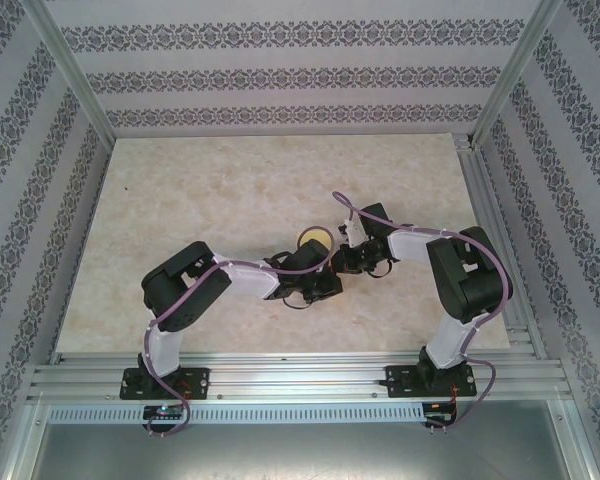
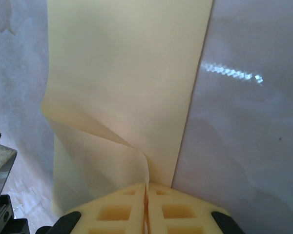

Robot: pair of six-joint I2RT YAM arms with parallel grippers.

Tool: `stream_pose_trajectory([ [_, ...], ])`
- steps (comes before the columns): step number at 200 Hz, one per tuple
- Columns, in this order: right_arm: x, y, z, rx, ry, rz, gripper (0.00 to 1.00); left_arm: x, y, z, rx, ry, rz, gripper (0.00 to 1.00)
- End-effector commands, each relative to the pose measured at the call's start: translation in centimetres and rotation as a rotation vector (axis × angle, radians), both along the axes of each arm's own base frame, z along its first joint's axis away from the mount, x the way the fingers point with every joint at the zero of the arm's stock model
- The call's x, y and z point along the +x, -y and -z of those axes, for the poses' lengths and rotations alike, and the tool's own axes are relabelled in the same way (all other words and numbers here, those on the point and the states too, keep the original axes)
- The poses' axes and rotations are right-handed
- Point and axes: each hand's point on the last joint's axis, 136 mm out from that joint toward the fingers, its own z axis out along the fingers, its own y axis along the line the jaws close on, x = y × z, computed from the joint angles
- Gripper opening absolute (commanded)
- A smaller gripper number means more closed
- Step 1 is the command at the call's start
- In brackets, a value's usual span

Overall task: Fold a paper plane with a square sheet of paper (pick it up from the middle)
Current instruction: Fold the triangle a second time at the center of the table.

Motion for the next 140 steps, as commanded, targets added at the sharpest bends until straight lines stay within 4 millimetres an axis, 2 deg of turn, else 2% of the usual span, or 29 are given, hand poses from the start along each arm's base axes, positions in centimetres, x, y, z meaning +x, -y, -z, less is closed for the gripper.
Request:
stream_pose_trajectory([
  [1, -0.6, 0.7, 2.0, -0.079, -0.02, -0.01, 0.1, -0.9, 0.7, -0.1, -0.017, 0.001, 0.037, 0.07],
  [27, -0.5, 0.7, 2.0, -0.081, -0.021, -0.007, 0.1, -0.1, 0.6, -4.5, -0.054, 0.115, 0.044, 0.09],
  [44, -0.5, 0.7, 2.0, -0.081, -0.021, -0.01, 0.1, 0.3, -1.2, -6.2, -0.023, 0.187, 0.003, 0.09],
  [60, -0.5, 0.8, 2.0, -0.082, -0.018, -0.009, 0.1, 0.8, -3.2, -6.9, -0.016, 0.228, -0.061, 0.09],
  [84, -0.6, 0.7, 2.0, -0.081, -0.021, -0.009, 0.1, 1.9, -5.2, -6.7, 0.004, 0.235, -0.14, 0.08],
  [140, -0.5, 0.7, 2.0, -0.079, -0.021, -0.009, 0.1, 4.8, -5.4, -4.6, 0.001, 0.173, -0.203, 0.06],
])
